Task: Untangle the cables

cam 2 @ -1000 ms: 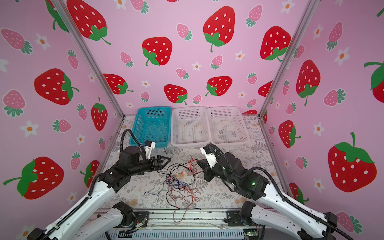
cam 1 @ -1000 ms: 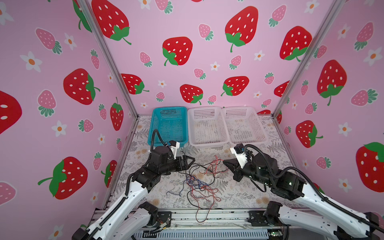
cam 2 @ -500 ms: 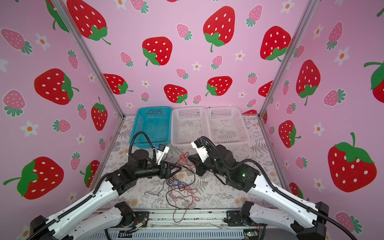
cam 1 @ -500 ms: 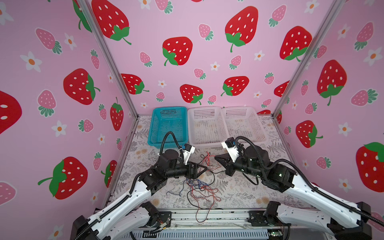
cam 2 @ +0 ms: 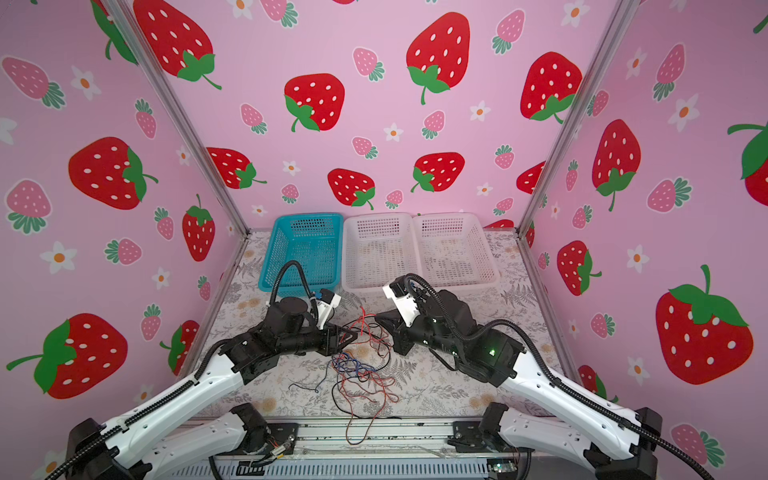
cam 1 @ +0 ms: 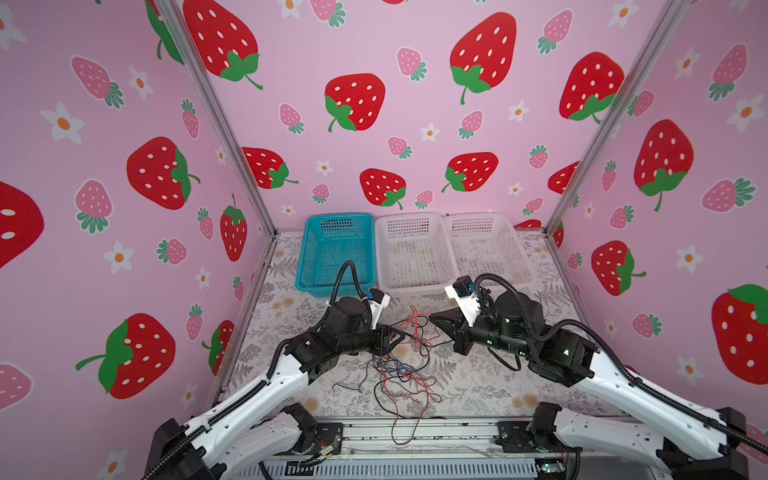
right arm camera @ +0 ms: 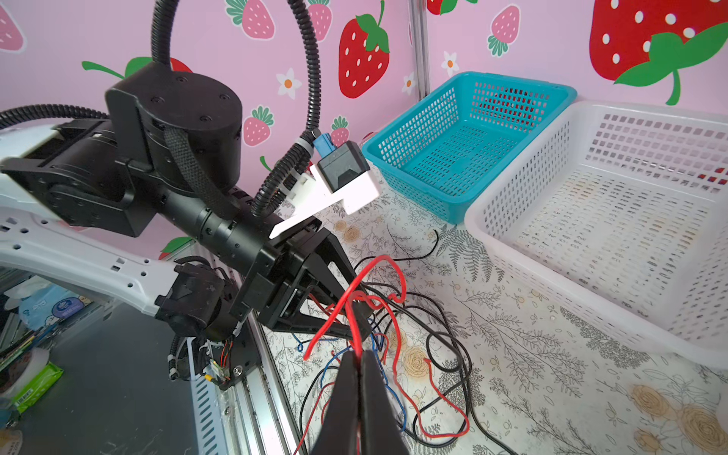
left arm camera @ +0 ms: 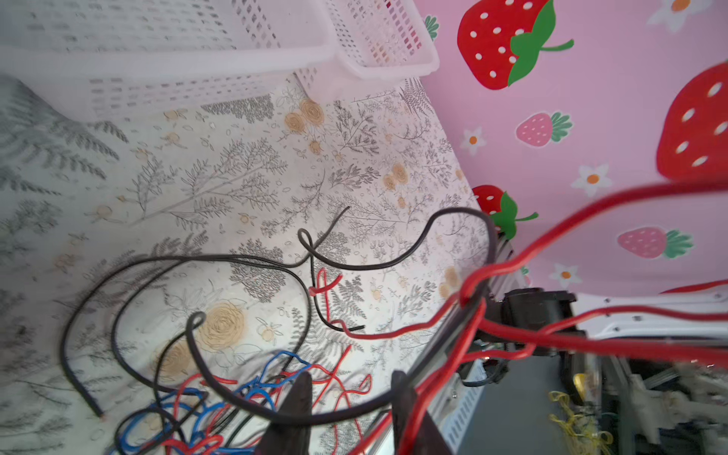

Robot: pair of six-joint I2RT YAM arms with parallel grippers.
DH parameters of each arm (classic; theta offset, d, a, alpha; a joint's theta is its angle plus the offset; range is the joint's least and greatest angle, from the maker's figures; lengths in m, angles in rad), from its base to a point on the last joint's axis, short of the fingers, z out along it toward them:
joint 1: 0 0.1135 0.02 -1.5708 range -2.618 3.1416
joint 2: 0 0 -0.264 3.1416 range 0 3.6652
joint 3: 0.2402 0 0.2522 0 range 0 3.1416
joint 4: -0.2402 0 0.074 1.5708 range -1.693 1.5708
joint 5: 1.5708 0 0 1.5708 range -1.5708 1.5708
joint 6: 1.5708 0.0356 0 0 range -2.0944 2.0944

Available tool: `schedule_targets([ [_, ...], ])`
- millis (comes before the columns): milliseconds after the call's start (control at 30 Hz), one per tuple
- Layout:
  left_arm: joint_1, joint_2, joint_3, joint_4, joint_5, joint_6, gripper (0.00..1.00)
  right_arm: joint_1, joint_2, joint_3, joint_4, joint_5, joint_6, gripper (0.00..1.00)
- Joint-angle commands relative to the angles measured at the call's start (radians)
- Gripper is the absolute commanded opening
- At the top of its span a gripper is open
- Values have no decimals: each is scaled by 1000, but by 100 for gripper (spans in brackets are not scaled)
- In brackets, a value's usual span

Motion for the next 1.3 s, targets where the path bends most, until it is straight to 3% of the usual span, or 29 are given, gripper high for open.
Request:
schedule_targets([
  [0, -3, -22, 38, -24, -25, 15, 22, -5, -23, 1, 19, -3, -4, 0],
  [100, -3, -38, 39, -42, -45, 16, 0, -5, -40, -26, 9, 29, -2, 0],
  [467, 4, -186, 54, -157, -224, -32, 0, -24, -146, -218, -76, 260, 96, 0],
  [600, 26, -263, 64, -208, -321, -76, 0, -75, -162, -310, -86, 284, 164, 0],
  [833, 74, -424, 57, -166, -334, -170, 0, -150, -141, -441, -51, 237, 249, 0],
  [1067, 86, -473, 107, -150, -303, -204, 0, -241, -98, -511, 14, 204, 272, 0],
  [1267, 87, -521, 176, -188, -347, -205, 0, -339, -43, -583, 87, 142, 261, 0],
])
